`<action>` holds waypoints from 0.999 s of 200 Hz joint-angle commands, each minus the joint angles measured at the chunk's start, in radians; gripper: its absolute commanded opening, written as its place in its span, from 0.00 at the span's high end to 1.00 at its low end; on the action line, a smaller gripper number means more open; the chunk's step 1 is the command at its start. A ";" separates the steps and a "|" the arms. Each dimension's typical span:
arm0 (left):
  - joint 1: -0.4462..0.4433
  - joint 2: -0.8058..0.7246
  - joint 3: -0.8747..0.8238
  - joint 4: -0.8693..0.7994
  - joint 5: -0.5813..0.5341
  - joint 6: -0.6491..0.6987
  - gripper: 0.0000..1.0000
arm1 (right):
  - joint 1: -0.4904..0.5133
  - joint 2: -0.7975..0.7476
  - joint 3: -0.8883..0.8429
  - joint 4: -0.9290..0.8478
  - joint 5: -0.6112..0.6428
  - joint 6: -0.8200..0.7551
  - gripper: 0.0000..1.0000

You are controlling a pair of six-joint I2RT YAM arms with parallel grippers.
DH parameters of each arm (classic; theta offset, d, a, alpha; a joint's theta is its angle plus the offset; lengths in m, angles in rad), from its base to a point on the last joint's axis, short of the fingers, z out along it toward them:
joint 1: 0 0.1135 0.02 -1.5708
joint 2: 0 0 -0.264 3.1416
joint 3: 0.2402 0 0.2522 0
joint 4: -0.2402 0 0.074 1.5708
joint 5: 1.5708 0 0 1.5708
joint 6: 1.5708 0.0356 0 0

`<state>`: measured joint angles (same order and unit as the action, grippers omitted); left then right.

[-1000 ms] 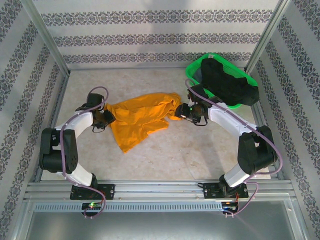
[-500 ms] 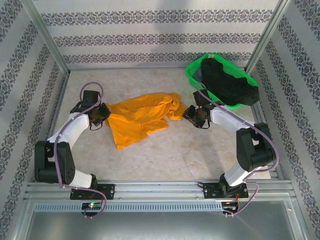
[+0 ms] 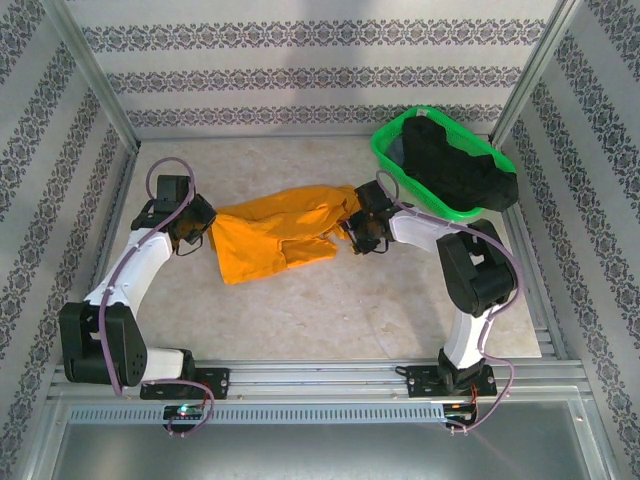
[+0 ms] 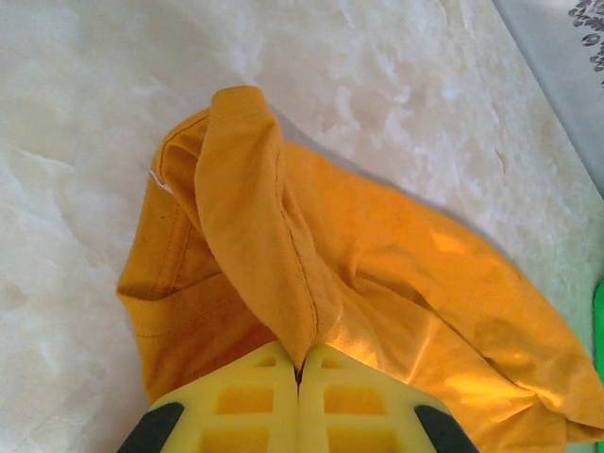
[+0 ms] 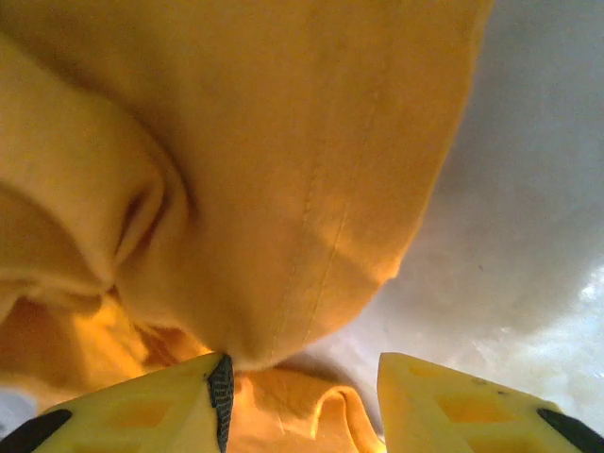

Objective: Fold and stack the t-shirts

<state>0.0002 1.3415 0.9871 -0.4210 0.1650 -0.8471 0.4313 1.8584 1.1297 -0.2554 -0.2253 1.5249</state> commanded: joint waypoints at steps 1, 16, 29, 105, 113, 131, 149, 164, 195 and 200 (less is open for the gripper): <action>0.000 -0.027 -0.001 -0.019 0.012 -0.020 1.00 | -0.018 0.047 0.029 0.020 0.035 0.107 0.56; 0.004 -0.033 -0.007 -0.022 0.018 -0.023 1.00 | -0.036 0.063 0.003 0.064 0.051 0.113 0.66; 0.007 -0.037 -0.001 -0.029 0.019 -0.024 1.00 | -0.056 0.058 -0.008 0.079 0.062 0.086 0.85; 0.091 0.032 0.193 -0.020 0.051 -0.089 1.00 | -0.181 -0.111 0.136 -0.024 0.040 -0.312 1.00; 0.107 0.057 0.231 -0.005 0.063 -0.101 1.00 | -0.192 -0.101 0.182 -0.025 0.019 -0.353 1.00; 0.134 0.122 0.317 0.046 0.093 -0.137 1.00 | -0.215 -0.056 0.311 -0.034 -0.021 -0.426 1.00; 0.160 0.194 0.428 0.077 0.130 -0.174 1.00 | -0.243 -0.004 0.456 -0.042 -0.064 -0.465 1.00; 0.179 0.249 0.540 0.083 0.150 -0.186 1.00 | -0.265 0.036 0.585 -0.047 -0.100 -0.487 1.00; 0.235 0.328 0.760 0.111 0.207 -0.244 1.00 | -0.301 0.088 0.838 -0.073 -0.150 -0.534 1.00; 0.244 0.334 0.789 0.118 0.215 -0.253 1.00 | -0.307 0.089 0.866 -0.076 -0.156 -0.536 1.00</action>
<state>0.1936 1.6623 1.6257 -0.3897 0.3183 -1.0279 0.1524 1.9312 1.8431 -0.3103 -0.3214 1.0641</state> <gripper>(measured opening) 0.054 0.058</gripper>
